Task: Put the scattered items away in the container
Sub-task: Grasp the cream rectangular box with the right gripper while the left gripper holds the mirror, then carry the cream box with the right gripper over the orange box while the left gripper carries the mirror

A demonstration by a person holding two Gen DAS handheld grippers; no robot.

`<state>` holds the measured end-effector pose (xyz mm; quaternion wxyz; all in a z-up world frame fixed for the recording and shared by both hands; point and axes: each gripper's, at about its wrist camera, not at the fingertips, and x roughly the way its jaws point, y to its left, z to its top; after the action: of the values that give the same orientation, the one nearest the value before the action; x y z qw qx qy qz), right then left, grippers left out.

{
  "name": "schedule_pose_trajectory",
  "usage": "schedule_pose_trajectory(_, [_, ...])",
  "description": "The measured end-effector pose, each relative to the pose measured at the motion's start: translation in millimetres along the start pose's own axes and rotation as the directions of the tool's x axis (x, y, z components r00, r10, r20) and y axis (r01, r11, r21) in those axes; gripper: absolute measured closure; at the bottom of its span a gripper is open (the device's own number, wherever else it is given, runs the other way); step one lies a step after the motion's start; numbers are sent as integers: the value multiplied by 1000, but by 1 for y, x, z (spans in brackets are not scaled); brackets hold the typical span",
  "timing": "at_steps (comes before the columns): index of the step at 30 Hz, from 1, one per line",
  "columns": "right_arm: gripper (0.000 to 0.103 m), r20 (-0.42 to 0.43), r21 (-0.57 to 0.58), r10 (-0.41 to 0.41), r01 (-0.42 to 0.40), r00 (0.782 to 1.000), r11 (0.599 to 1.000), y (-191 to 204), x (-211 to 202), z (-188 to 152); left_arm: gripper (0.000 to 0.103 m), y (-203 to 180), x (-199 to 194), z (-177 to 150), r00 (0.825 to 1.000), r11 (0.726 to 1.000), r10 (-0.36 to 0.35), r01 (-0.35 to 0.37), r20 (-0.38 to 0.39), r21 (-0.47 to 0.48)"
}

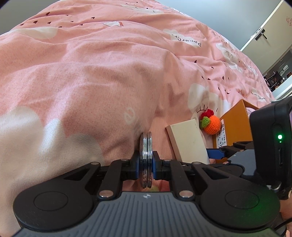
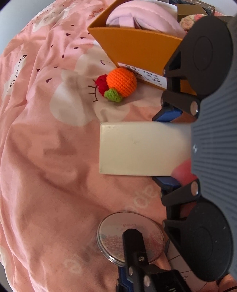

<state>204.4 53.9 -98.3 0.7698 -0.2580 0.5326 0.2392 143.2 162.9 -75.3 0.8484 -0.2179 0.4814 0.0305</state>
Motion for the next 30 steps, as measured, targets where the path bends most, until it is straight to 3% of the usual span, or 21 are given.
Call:
schedule_pose_trajectory(13, [41, 197, -15, 34, -31, 980, 999, -8, -56, -12, 88, -3, -10, -1, 999, 1000, -19, 20, 41, -1])
schedule_pose_trajectory(23, [41, 359, 35, 85, -105, 930, 994, -33, -112, -17, 89, -29, -51, 6, 986, 997, -71, 65, 149, 50])
schedule_pose_trajectory(30, [41, 438, 75, 83, -128, 895, 989, -69, -166, -35, 88, -71, -80, 17, 964, 975, -195, 172, 178, 139])
